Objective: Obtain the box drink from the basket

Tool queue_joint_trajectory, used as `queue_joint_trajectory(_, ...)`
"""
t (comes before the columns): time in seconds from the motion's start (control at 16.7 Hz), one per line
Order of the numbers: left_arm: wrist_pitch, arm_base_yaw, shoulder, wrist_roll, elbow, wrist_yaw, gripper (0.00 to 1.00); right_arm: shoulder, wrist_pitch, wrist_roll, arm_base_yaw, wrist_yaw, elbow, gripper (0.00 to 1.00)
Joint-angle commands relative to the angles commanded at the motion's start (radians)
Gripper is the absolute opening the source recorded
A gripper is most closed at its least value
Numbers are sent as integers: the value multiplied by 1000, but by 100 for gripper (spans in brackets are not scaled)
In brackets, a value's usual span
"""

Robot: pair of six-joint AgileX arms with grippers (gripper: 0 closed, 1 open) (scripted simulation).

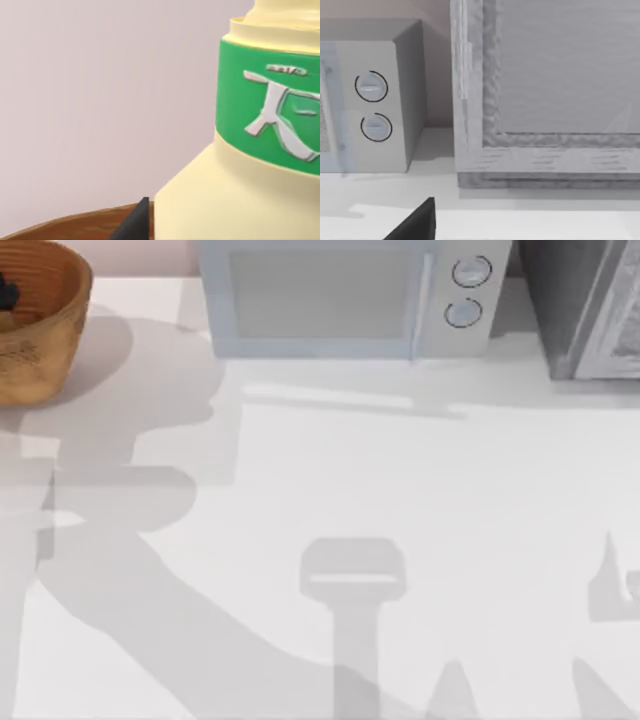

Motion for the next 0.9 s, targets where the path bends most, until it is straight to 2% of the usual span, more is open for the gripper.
queue_joint_trajectory(0.12, 0, 0, 0, 0, 0, 0, 2, 0, 0, 0, 0, 0, 0, 100)
queue_joint_trajectory(0.18, 0, 0, 0, 0, 0, 0, 0, 0, 0, 0, 0, 0, 0, 100)
queue_joint_trajectory(0.72, -4, 7, -22, 3, 1, 0, 0, 0, 0, 0, 0, 0, 0, 100)
queue_joint_trajectory(0.9, -69, 7, -57, 4, 30, -1, 0, 0, 0, 0, 0, 0, 0, 100)
